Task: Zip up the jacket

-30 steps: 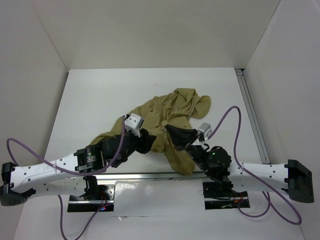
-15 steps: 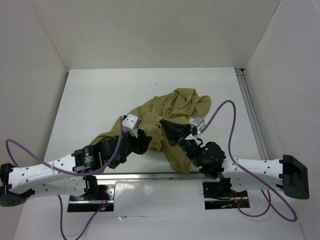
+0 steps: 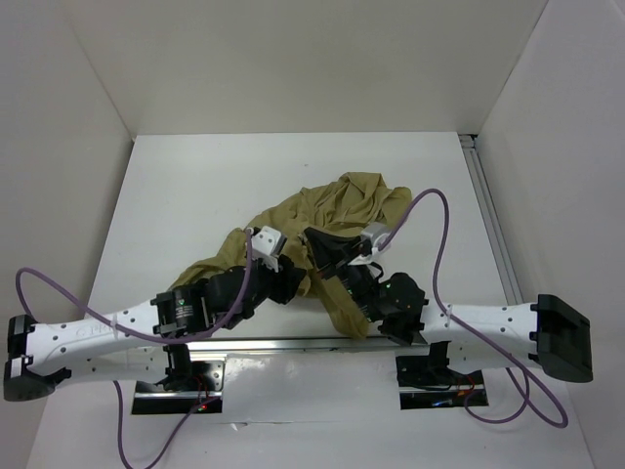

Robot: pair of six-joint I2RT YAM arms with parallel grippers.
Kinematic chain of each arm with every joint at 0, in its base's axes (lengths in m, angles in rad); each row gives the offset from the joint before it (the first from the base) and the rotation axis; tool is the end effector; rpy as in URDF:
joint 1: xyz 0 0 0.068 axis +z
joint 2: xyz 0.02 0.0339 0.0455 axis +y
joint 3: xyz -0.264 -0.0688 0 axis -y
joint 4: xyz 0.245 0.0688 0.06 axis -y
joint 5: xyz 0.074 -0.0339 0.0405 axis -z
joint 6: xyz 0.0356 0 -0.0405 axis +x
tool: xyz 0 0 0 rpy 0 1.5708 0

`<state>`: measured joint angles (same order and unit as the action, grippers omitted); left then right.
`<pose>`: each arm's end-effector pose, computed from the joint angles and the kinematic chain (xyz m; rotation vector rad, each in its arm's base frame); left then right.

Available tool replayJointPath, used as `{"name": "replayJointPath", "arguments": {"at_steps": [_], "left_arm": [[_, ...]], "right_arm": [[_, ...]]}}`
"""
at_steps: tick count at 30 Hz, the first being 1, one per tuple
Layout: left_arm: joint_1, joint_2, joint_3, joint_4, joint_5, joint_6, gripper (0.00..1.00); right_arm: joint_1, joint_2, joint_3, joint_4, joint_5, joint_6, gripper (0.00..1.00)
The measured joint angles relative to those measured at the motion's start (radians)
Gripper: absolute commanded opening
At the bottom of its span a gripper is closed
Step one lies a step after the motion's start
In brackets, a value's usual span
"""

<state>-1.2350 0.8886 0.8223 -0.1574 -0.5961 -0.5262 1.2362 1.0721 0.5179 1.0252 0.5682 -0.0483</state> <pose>0.0857 -0.1850 0.3391 0.2065 1.8040 -0.7404 0.0924 0.2075 0.3146 -0.2376 1.1861 0.7328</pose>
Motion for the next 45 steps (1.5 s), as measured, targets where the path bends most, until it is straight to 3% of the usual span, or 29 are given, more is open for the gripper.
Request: {"name": "replayJointPath", "arguments": {"at_steps": [14, 24, 34, 37, 38, 39, 45], "left_arm": [[-0.026, 0.029, -0.111, 0.139, -0.085, 0.027, 0.46], [-0.047, 0.033, -0.114, 0.293, -0.180, 0.060, 0.46], [-0.071, 0.140, -0.098, 0.343, -0.254, 0.082, 0.45], [-0.084, 0.141, -0.097, 0.369, -0.303, 0.082, 0.34], [-0.086, 0.141, -0.097, 0.373, -0.320, 0.081, 0.08], [-0.089, 0.141, -0.097, 0.378, -0.334, 0.077, 0.01], [-0.117, 0.141, -0.096, 0.385, -0.406, 0.103, 0.00]], "right_arm": [[0.000, 0.000, 0.013, 0.010, 0.001, 0.026, 0.00], [0.000, 0.000, 0.013, 0.012, 0.000, 0.039, 0.00], [0.000, 0.000, 0.013, 0.015, -0.008, 0.052, 0.00], [0.000, 0.000, 0.013, 0.015, -0.013, 0.056, 0.00], [0.000, 0.000, 0.013, 0.015, -0.014, 0.056, 0.00], [0.000, 0.000, 0.013, 0.015, -0.015, 0.056, 0.00], [0.000, -0.002, 0.013, 0.015, -0.020, 0.059, 0.00]]}}
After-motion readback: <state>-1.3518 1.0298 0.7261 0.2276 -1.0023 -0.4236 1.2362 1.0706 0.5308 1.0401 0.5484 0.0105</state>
